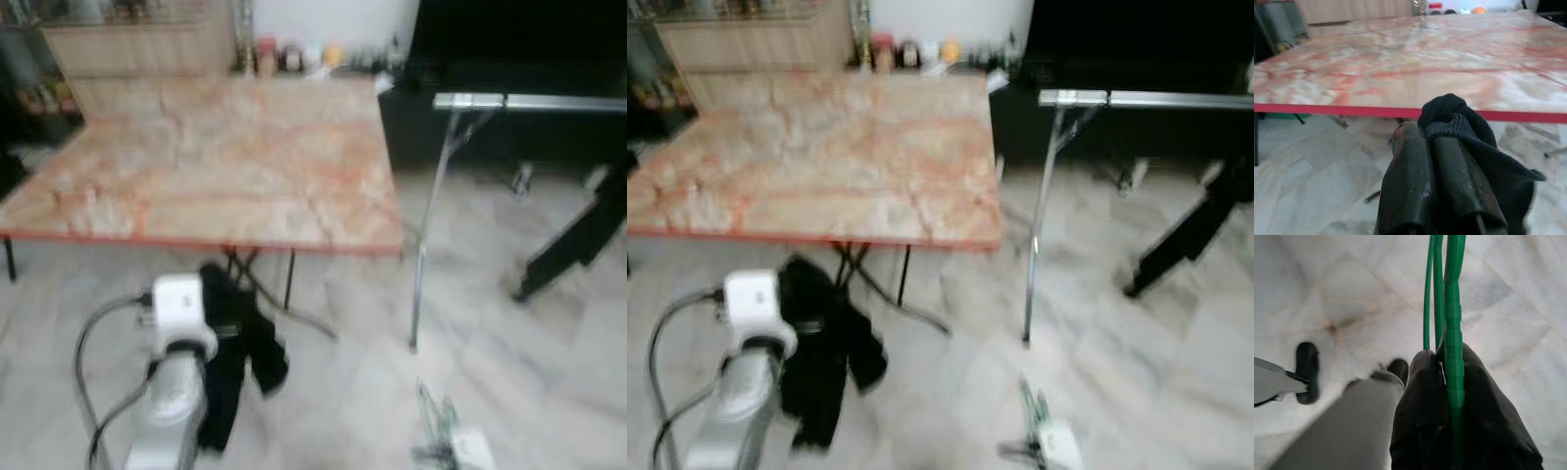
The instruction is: Hang hanger
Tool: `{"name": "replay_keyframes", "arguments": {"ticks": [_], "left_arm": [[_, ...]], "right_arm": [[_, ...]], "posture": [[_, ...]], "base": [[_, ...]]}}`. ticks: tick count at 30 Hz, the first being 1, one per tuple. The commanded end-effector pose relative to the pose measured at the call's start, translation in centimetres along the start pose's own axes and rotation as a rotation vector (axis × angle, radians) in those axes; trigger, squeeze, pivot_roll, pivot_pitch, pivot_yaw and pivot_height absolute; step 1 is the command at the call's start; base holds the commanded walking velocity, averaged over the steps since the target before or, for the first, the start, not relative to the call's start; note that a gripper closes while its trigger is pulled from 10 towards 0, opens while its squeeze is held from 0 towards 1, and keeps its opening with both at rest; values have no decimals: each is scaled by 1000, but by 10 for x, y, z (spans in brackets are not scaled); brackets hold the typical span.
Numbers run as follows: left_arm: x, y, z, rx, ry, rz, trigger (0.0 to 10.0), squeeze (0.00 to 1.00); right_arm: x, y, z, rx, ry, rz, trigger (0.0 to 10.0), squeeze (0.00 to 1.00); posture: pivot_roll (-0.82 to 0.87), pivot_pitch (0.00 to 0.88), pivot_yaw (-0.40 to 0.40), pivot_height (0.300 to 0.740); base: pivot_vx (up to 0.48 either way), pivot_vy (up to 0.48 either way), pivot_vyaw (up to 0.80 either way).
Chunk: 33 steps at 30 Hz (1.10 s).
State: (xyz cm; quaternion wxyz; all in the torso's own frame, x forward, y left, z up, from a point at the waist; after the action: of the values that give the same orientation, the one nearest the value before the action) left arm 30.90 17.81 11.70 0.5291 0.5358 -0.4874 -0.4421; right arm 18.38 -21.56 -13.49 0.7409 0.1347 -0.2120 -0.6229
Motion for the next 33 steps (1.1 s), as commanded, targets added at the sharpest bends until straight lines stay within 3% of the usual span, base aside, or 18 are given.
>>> {"name": "replay_keyframes", "arguments": {"ticks": [1,5,7,15,25,33], "left_arm": [[14,15,0,60,-51,20,10000,0],[15,15,0,61,-54,21,10000,0],[23,16,1,56,-100,29,10000,0],[24,24,2,91,-120,21,10000,0],[10,43,5,152,-100,-24,10000,0],[-1,71,-2,221,-104,-49,10000,0]], "right_arm": [[8,-2,1,-1,-17,-4,10000,0],[8,-2,1,-1,-17,-5,10000,0],[8,-1,1,2,-17,-8,10000,0],[7,0,1,6,-15,-14,10000,0],[8,0,1,8,-14,-18,10000,0],[8,0,1,8,-13,-18,10000,0]], "posture": [[-27,0,19,740],[-27,0,19,740],[-20,0,17,740],[-16,0,18,740],[-14,0,23,740],[-13,0,22,740]], "base": [[0,0,0],[0,0,0],[0,0,0],[0,0,0],[211,0,0],[349,0,0]]}}
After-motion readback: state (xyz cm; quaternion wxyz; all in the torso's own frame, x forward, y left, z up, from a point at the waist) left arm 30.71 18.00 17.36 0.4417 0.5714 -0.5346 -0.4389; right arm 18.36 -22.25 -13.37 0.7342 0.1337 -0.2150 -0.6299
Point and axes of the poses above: a point about 5 cm out from each wrist's last joint towards the gripper, its own z axis pointing back from the gripper into the wrist, its own y axis along the axis of the wrist's last joint, x = y × z, the point moved 5 cm from there along -z, pointing out of the wrist towards the gripper, and after that the axes turned 5 degrees about z, right-handed, at the moved point
